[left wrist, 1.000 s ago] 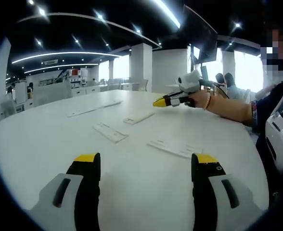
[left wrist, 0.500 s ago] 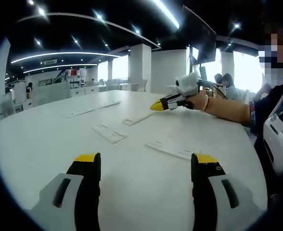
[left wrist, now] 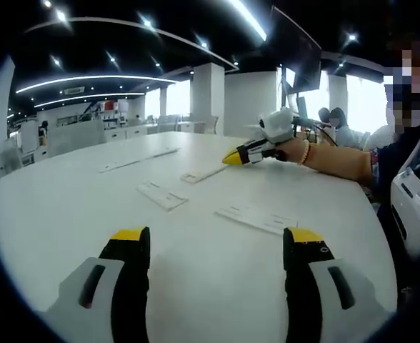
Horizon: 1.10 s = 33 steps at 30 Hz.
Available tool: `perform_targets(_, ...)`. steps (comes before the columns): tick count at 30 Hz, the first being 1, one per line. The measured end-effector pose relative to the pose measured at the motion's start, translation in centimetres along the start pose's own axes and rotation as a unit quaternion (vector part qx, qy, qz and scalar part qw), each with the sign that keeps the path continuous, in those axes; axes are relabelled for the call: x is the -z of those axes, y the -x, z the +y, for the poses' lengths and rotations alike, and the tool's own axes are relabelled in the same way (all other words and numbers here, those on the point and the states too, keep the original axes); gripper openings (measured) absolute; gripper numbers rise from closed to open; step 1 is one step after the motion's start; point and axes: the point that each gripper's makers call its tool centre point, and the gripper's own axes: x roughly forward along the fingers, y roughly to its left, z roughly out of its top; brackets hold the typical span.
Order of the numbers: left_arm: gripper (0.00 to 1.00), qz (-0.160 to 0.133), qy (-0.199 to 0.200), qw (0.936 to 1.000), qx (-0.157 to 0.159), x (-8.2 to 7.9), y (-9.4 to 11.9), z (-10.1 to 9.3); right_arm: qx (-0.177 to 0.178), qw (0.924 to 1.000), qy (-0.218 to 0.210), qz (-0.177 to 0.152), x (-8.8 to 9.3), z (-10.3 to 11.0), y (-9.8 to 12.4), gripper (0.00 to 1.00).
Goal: Locate the socket holder cover, grip the socket holder cover, clip it into the socket holder slot.
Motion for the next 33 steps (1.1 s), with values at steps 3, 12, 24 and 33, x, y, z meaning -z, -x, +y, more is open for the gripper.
perform_targets(3,0.75,0.001,0.000,1.0000,0.001,0.05,0.01,-0.03,0.001,1.0000,0.002,0.003,0.07,0.07,-0.06,0.04)
perform_targets(12,0.75,0.000,-0.001,1.0000,0.000,-0.10,0.15,-0.03,0.004,0.9999,0.011,0.007,0.23,0.13,-0.13,0.04)
perform_targets(24,0.75,0.004,-0.008,1.0000,0.001,-0.05,0.15,-0.25,0.009,0.9995,0.030,0.005,0.06,0.40,-0.20,0.04)
perform_targets(33,0.75,0.005,-0.009,0.9999,0.001,0.00,0.15,-0.30,0.010,0.9993,0.037,0.002,-0.12,0.50,-0.38,0.04)
